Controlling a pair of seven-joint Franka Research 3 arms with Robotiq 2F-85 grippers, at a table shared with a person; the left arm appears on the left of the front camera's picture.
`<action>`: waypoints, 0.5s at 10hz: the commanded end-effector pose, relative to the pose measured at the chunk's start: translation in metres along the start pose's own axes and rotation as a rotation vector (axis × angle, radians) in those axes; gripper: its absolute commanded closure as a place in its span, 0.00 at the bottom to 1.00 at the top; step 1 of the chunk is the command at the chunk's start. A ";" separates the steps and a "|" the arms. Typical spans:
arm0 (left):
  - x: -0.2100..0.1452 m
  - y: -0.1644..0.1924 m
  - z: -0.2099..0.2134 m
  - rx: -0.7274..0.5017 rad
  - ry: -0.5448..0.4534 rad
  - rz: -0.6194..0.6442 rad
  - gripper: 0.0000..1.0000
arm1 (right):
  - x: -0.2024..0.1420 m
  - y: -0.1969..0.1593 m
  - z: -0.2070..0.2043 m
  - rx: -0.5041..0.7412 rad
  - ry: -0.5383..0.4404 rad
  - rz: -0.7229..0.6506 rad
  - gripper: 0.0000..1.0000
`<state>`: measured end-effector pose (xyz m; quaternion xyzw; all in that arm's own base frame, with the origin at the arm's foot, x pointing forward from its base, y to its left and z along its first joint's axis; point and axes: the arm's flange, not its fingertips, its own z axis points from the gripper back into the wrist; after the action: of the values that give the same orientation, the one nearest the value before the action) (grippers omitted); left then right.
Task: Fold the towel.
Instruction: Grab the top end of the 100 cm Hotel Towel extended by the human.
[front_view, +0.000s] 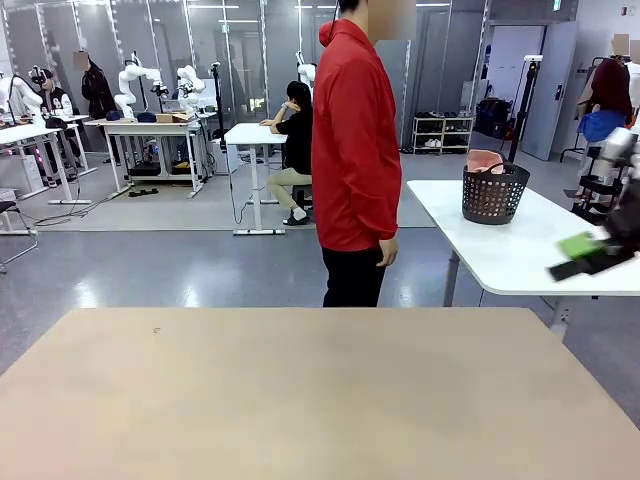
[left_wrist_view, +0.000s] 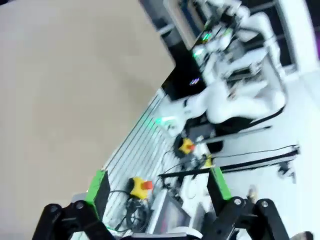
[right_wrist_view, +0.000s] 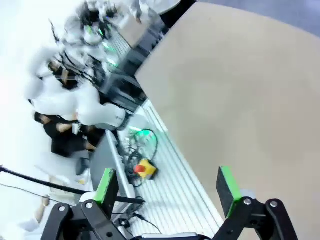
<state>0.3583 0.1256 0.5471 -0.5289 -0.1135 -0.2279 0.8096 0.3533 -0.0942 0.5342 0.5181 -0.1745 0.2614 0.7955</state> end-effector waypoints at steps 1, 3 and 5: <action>-0.011 0.044 0.034 -0.145 -0.169 0.074 0.00 | -0.017 -0.029 0.031 0.038 -0.090 -0.057 0.00; -0.037 0.065 0.057 -0.171 -0.202 0.123 0.00 | -0.048 -0.039 0.065 0.054 -0.191 -0.065 0.00; -0.051 0.064 0.069 -0.138 -0.252 0.171 0.00 | -0.072 -0.046 0.085 0.037 -0.241 -0.104 0.00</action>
<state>0.3483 0.2237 0.4843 -0.6164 -0.1453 -0.0960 0.7680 0.3208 -0.2041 0.4908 0.5703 -0.2287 0.1557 0.7734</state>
